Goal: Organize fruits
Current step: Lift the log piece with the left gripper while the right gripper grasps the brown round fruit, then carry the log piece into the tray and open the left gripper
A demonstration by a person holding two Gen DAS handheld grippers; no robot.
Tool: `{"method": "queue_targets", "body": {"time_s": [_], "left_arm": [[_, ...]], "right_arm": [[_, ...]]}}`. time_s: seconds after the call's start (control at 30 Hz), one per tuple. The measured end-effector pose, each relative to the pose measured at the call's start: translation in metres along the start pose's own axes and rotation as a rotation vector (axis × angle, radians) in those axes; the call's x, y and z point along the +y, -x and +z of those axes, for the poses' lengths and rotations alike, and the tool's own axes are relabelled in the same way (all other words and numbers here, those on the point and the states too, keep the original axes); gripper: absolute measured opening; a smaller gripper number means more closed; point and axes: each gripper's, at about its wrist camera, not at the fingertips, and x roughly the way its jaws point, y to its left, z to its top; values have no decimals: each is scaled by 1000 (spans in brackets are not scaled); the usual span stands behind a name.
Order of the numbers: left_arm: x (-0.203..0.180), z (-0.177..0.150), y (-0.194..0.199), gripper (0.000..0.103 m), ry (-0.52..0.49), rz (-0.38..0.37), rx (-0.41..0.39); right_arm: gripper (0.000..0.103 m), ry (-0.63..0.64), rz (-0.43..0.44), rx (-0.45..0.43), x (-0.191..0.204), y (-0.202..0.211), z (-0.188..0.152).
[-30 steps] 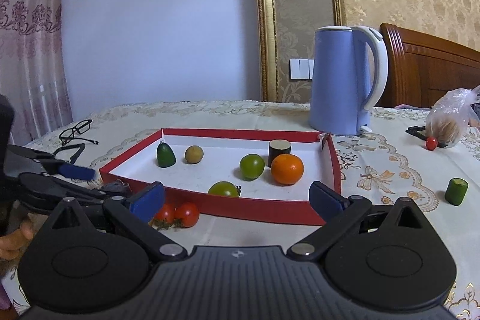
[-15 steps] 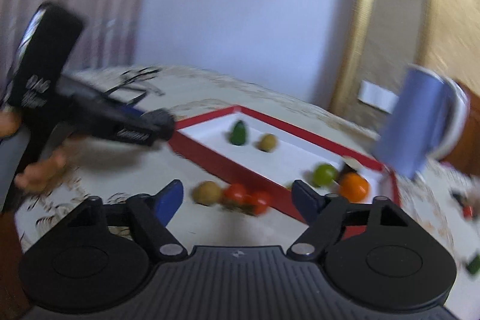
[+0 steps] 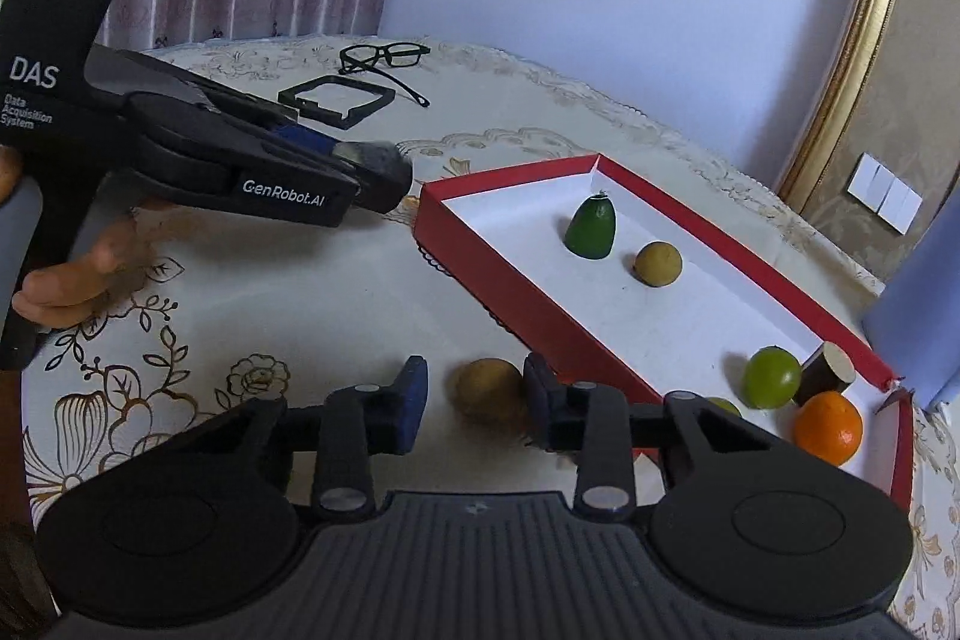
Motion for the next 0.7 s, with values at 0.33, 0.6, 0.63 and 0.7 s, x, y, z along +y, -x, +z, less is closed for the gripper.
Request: {"method": "queue_targets", "body": {"time_s": [0.33, 0.6, 0.63, 0.7], "left_arm": [[0, 1, -2, 36, -6, 0, 18], [-15, 1, -13, 54, -104, 55, 67], [-16, 1, -14, 53, -108, 61, 74], [-15, 0, -16, 46, -102, 63, 83]], "right_arm": [[23, 27, -63, 12, 7, 5, -4], [24, 105, -69, 32, 9, -6, 3], [24, 125, -71, 38, 11, -7, 5], [24, 128, -73, 55, 12, -7, 7]]}}
